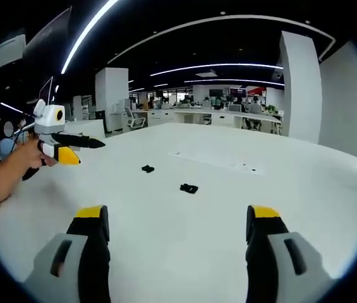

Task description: Snap the two parts of the plastic buckle together until the buckle closes and remains connected.

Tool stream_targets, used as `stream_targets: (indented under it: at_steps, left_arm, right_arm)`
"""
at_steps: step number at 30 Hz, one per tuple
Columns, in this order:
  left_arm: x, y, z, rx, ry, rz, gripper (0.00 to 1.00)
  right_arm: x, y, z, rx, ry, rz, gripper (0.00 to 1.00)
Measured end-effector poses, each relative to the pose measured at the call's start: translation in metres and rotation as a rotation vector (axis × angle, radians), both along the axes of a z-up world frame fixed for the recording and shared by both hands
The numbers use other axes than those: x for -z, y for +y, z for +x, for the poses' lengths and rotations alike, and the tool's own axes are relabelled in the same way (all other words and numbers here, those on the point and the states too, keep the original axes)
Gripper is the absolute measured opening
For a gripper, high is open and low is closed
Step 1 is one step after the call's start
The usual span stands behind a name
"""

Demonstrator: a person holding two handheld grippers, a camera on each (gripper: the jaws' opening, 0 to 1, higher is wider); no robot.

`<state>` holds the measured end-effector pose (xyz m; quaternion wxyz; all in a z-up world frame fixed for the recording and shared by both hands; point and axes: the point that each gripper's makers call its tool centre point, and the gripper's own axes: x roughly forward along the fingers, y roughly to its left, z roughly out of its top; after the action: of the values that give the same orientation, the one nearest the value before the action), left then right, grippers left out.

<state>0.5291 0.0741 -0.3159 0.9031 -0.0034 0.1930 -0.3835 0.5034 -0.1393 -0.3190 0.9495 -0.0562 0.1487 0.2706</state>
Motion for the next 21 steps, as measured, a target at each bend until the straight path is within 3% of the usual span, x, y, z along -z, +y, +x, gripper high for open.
stream_targets:
  at_steps: [7, 21]
  left_arm:
    - [0.006, 0.003, 0.004, -0.008, 0.010, 0.007, 0.91]
    - [0.002, 0.002, 0.009, -0.008, -0.007, 0.012, 0.92]
  right_arm:
    - [-0.004, 0.001, 0.003, 0.000, -0.005, 0.000, 0.90]
    - [-0.005, 0.002, 0.011, 0.001, -0.002, 0.005, 0.90]
